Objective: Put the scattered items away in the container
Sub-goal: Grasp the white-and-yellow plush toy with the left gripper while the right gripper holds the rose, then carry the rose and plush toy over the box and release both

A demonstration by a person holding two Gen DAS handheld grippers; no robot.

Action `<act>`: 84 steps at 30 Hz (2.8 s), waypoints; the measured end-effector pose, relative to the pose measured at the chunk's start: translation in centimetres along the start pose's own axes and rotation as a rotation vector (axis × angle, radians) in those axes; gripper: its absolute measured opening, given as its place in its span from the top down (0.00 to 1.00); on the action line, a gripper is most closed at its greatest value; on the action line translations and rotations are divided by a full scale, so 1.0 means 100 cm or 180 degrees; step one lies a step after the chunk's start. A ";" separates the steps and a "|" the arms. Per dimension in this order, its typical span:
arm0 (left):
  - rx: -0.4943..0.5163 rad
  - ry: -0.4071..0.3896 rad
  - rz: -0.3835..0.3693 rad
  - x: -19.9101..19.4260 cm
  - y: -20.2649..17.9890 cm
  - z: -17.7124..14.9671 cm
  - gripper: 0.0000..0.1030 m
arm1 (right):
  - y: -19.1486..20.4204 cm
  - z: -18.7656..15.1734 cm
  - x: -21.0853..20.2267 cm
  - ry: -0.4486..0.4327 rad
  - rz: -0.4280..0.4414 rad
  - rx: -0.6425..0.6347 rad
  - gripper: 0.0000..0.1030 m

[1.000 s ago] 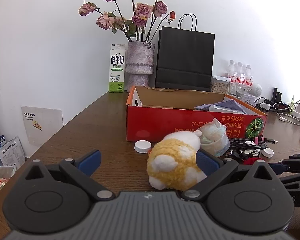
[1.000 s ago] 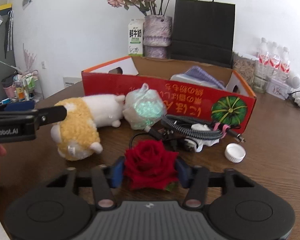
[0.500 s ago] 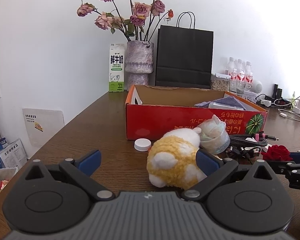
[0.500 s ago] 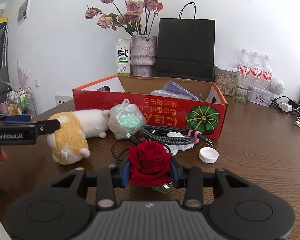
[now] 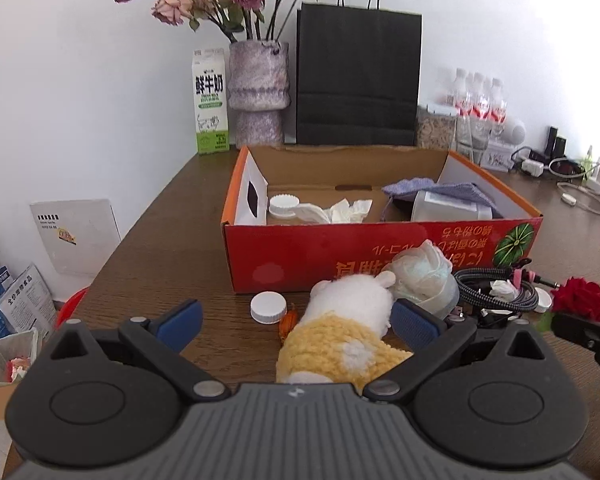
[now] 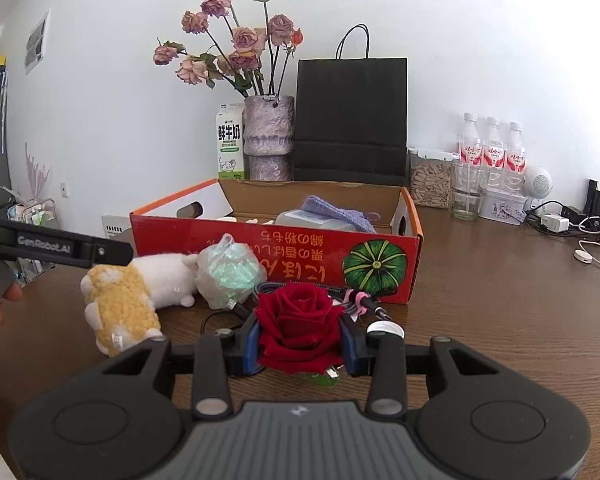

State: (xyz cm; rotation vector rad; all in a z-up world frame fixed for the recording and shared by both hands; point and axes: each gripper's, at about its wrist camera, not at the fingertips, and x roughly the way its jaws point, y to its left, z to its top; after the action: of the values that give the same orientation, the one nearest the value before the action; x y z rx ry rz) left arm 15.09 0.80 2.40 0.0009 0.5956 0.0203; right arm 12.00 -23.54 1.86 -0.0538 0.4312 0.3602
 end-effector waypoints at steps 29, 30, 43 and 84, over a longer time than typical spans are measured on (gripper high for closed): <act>0.0428 0.1036 -0.0057 0.043 -0.025 0.014 0.44 | -0.015 0.042 0.031 -0.0011 0.0178 0.0139 0.62; 0.0413 0.0999 -0.0069 0.040 -0.024 0.015 0.45 | -0.016 0.042 0.031 -0.0013 0.0174 0.0140 0.62; 0.0361 0.0231 -0.0044 0.001 -0.023 0.044 0.48 | -0.015 0.059 0.034 -0.0131 0.0149 0.0087 0.62; -0.0302 -0.0762 0.0343 0.126 -0.025 0.098 0.48 | -0.020 0.143 0.203 -0.0074 -0.0123 0.0127 0.62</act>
State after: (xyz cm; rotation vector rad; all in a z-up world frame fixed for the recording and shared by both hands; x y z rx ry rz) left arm 31.06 -1.44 3.46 -0.0560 0.3544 0.1511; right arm 35.64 -16.89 6.32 -0.0192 0.4135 0.3140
